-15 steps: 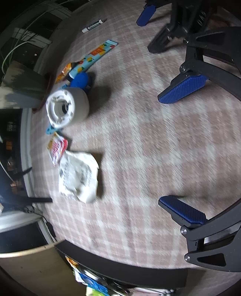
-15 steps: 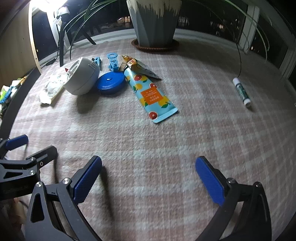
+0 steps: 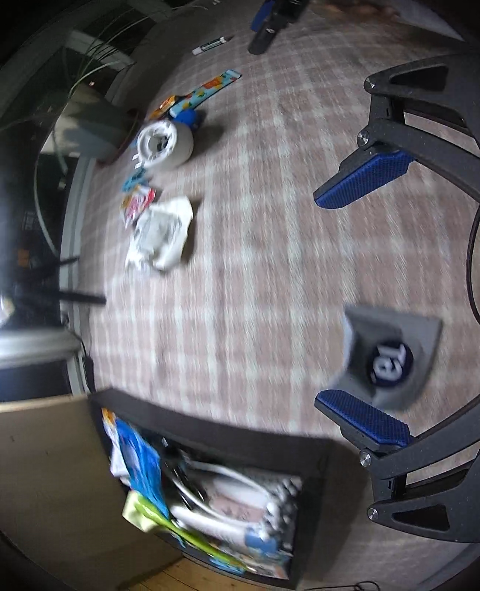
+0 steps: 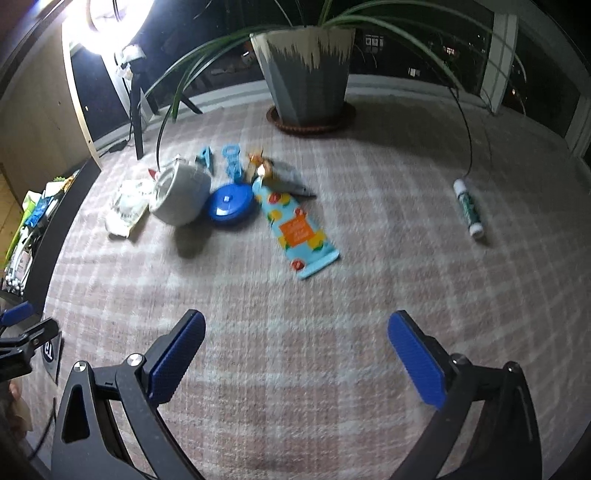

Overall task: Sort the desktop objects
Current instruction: 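Move the left tool toward the grey printed pouch on the cloth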

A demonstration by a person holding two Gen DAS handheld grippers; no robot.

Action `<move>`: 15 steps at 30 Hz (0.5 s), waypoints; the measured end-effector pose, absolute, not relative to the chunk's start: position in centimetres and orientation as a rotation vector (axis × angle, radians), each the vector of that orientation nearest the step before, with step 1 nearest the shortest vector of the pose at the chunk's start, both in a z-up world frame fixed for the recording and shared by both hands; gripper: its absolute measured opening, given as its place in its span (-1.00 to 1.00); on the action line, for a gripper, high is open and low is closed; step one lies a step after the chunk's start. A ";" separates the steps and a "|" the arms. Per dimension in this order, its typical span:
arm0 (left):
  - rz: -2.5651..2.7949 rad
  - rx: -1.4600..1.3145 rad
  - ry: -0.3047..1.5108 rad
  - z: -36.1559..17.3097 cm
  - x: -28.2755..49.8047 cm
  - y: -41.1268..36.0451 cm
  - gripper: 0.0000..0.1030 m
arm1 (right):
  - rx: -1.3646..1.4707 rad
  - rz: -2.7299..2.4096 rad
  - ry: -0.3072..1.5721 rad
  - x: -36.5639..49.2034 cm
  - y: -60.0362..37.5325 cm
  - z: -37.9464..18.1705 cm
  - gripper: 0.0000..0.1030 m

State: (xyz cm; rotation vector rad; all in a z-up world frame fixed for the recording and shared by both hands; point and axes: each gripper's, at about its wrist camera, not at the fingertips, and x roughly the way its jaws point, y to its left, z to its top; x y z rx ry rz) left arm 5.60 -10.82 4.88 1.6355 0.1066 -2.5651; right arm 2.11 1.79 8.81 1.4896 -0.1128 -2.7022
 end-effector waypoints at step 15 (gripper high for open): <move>-2.473 1.819 0.163 3.1 6.6 -15.0 0.89 | 1.613 -2.498 0.077 -6.7 0.8 7.7 0.44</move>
